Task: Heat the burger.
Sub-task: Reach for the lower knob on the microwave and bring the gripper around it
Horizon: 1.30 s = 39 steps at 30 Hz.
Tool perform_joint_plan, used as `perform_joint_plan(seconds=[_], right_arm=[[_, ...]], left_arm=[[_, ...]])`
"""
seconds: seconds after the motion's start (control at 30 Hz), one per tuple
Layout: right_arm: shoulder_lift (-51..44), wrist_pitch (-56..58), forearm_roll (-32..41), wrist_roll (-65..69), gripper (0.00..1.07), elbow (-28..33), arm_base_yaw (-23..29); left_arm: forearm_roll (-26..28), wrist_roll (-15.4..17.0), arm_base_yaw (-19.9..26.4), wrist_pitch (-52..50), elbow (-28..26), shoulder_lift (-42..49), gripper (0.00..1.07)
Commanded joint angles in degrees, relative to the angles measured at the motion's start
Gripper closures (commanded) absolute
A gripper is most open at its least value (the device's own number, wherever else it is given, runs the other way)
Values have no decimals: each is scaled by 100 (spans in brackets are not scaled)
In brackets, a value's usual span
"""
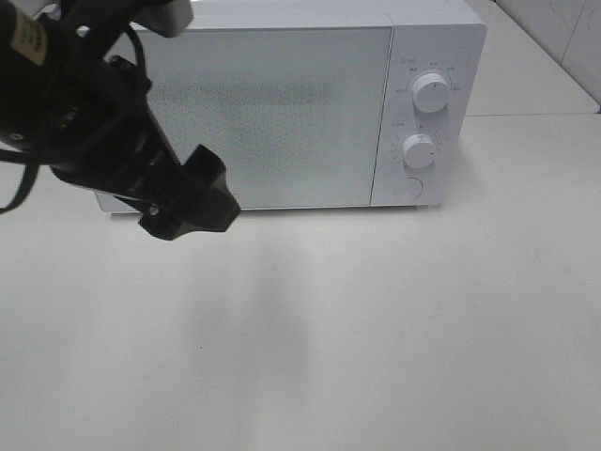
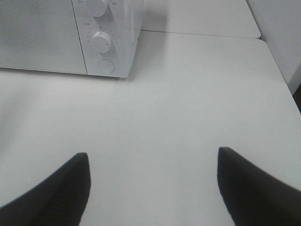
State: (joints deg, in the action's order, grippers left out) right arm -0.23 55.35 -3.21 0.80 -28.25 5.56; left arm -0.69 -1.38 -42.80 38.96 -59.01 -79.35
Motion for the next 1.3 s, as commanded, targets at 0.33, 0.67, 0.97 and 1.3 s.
perform_joint_plan(seconds=[0.33, 0.67, 0.97, 1.3], right_arm=[[-155, -23, 6, -17, 33, 17, 0], [-155, -23, 6, -17, 33, 17, 0], [-155, -23, 6, -17, 33, 17, 0], [-155, -23, 6, -17, 33, 17, 0]], left_arm=[[-498, -34, 1965, 968, 11, 985, 6], [458, -1255, 4423, 1186, 241, 1914, 6], [917, -1438, 4704, 1180, 1415, 3019, 6], [1152, -1444, 4704, 1180, 2515, 5105, 6]])
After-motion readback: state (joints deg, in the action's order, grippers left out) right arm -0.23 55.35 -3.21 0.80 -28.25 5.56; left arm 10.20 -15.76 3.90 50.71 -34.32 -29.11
